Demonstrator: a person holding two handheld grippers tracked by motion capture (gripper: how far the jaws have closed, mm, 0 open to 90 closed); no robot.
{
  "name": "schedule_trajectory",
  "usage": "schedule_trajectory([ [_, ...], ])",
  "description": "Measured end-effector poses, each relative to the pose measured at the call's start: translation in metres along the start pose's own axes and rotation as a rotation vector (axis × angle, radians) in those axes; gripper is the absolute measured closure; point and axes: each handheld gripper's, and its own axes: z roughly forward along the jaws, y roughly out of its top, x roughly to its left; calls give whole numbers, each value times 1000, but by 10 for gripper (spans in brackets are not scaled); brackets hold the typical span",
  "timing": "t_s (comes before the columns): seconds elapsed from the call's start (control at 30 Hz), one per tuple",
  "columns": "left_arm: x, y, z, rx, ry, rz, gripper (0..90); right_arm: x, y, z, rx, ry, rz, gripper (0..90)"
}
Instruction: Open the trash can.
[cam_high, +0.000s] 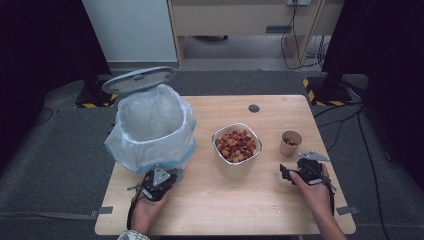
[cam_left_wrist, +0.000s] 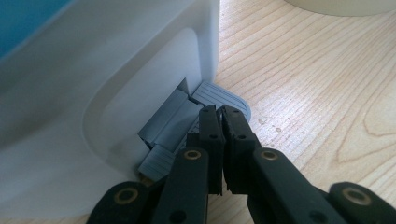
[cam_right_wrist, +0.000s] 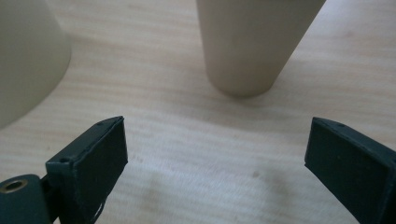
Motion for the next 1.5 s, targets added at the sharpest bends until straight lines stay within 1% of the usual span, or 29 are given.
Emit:
schedule_trajectory([
  [0.1, 0, 0, 0, 0, 1, 1, 864, -1, 7, -2, -16, -11, 15, 67],
  [0.2, 0, 0, 0, 0, 1, 1, 865, 0, 14, 0, -27, -22, 6, 68],
  [0.3, 0, 0, 0, -1, -2, -4, 865, 0, 20, 1, -31, -27, 15, 68],
  [0.37, 1, 0, 0, -2, -5, -9, 865, 0, 25, 2, -33, -31, 11, 66],
  [0.53, 1, 0, 0, 0, -3, -5, 865, 0, 40, 2, -44, -28, -2, 63],
  [0.57, 1, 0, 0, 0, -3, -5, 865, 0, 40, 2, -44, -28, -2, 63],
  [0.6, 1, 0, 0, -1, -4, -6, 865, 1, 45, 3, -44, -35, -12, 58],
  [0.67, 1, 0, 0, -1, -4, -6, 865, 0, 47, 5, -51, -40, -15, 53],
  [0.8, 1, 0, 0, -2, -6, -9, 865, -2, 47, 11, -51, -37, -24, 41],
  [0.83, 1, 0, 0, -2, -6, -9, 865, -2, 47, 13, -54, -44, -23, 42],
  [0.93, 1, 0, 0, -2, -6, -9, 865, -6, 49, 18, -63, -50, 1, 50],
  [0.97, 1, 0, 0, -2, -6, -9, 865, -6, 49, 18, -63, -50, 1, 50],
  [1.07, 1, 0, 0, -3, -6, -10, 865, -10, 51, 26, -85, -50, 28, 68],
  [1.17, 1, 0, 0, -4, -8, -13, 864, -12, 49, 32, -82, -44, 47, 74],
  [1.33, 1, -1, 0, -5, -8, -15, 865, -15, 48, 40, -106, -31, 69, 98],
  [1.43, 1, -1, 0, -5, -8, -15, 864, -15, 48, 44, -101, -28, 77, 109],
  [1.5, 1, -1, 0, -5, -8, -14, 864, -15, 47, 47, -102, -35, 77, 120],
])
